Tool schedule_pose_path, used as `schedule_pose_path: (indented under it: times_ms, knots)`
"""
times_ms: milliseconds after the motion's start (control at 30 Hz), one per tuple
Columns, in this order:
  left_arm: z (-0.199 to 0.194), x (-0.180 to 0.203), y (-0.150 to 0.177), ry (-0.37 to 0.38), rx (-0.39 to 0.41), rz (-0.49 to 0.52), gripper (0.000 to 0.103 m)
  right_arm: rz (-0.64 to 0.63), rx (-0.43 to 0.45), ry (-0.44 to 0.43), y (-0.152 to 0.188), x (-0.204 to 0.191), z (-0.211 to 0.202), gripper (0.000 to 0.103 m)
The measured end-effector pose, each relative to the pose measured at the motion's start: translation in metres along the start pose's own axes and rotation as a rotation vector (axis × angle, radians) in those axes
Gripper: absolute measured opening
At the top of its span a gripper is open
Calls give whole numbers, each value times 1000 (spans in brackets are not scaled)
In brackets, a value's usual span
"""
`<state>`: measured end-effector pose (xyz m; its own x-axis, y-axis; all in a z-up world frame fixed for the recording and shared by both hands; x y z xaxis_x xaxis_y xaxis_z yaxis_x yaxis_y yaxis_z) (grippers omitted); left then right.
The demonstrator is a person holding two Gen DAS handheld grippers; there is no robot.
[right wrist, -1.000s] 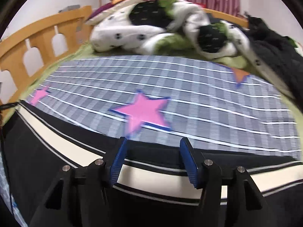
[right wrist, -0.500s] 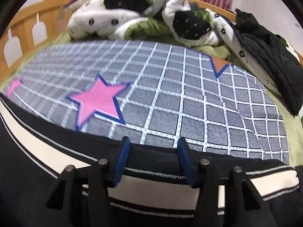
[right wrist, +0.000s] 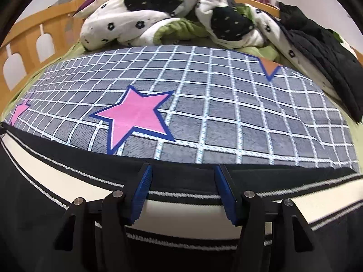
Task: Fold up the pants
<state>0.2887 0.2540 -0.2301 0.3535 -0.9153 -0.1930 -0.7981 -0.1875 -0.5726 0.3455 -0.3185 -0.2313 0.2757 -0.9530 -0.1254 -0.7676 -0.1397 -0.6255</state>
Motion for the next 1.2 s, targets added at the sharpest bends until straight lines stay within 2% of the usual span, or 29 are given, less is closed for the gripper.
schedule_pose_path:
  times_ms: [133,233,300,433,567,667,800,900,1000,1133,1200]
  knots:
    - [-40,-6,18,30,-3,23,62,61,32,72,5,6,-37,56]
    - [-76,-11,34,95,-1,-16,62,115,59,91,15,5,-76,56]
    - [-103,-7,45,135,-4,-4,62,137,91,98,19,1,-101,56]
    - [-164,7,54,171,46,68,62,221,92,24,28,-21,-158,56]
    - [-231,20,48,193,139,116,62,222,85,-9,30,-51,-206,56]
    - [-280,31,40,196,194,122,62,196,118,-28,26,-78,-238,56]
    - [-310,50,42,267,157,129,62,164,179,-32,21,-110,-272,56]
    - [-313,63,55,265,185,126,62,163,200,-72,25,-130,-283,56]
    - [-293,81,78,246,220,117,62,132,225,-97,42,-142,-274,61]
    - [-243,115,114,273,206,97,62,113,229,-120,86,-149,-221,61]
    - [-209,139,139,296,161,130,62,113,207,-138,108,-154,-189,61]
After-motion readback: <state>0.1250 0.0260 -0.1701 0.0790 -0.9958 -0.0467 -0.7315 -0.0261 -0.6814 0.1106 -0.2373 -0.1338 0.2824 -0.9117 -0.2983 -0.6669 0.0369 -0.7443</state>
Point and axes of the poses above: each gripper's, at about its wrist camera, not at the fingertips, and z roughly the way its jaws point, x to its right, y to its underside, the point moved 9 cm from there along z, roughly the way its jaws point, and after that the axes turned 14 degrees about -y, right-handed, at the moved point
